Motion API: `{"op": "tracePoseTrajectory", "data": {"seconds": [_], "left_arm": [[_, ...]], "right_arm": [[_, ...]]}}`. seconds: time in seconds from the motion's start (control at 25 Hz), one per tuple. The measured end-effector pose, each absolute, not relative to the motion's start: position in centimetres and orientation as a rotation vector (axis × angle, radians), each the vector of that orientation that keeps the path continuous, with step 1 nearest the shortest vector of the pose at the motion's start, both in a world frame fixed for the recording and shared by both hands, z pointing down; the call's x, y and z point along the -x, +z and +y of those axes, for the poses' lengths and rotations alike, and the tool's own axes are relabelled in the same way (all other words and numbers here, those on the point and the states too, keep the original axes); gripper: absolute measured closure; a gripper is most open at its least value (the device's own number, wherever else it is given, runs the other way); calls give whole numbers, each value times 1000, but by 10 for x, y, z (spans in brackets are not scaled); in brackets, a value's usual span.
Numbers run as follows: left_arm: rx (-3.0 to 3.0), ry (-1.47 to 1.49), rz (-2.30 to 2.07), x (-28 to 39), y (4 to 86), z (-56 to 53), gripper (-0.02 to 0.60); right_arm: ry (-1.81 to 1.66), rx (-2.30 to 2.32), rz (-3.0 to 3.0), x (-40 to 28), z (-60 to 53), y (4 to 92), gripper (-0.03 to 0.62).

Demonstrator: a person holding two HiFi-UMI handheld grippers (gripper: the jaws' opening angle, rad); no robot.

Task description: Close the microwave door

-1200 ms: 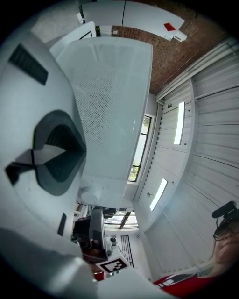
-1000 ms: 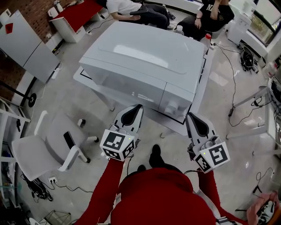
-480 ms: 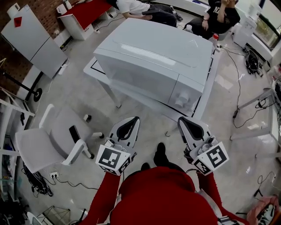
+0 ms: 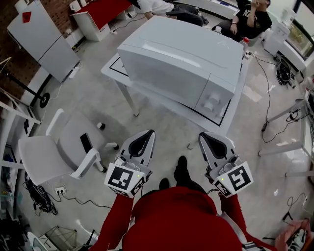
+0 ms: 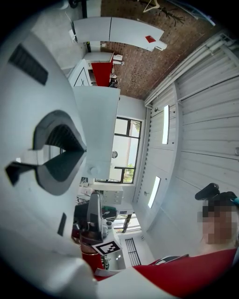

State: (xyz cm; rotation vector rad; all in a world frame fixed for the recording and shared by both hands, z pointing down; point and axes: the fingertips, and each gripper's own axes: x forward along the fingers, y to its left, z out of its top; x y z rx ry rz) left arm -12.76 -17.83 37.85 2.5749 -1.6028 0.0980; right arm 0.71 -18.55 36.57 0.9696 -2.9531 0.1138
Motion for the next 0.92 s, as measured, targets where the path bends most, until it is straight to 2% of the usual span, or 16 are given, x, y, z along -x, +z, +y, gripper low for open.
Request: {"op": "tracePoseTrajectory", "data": {"seconds": [0.92], "left_arm": [[-2582,84,-1573,121,382,-162,572]], "right_arm": [[107,-1028,-2950,-4,-166,366,582]]}}
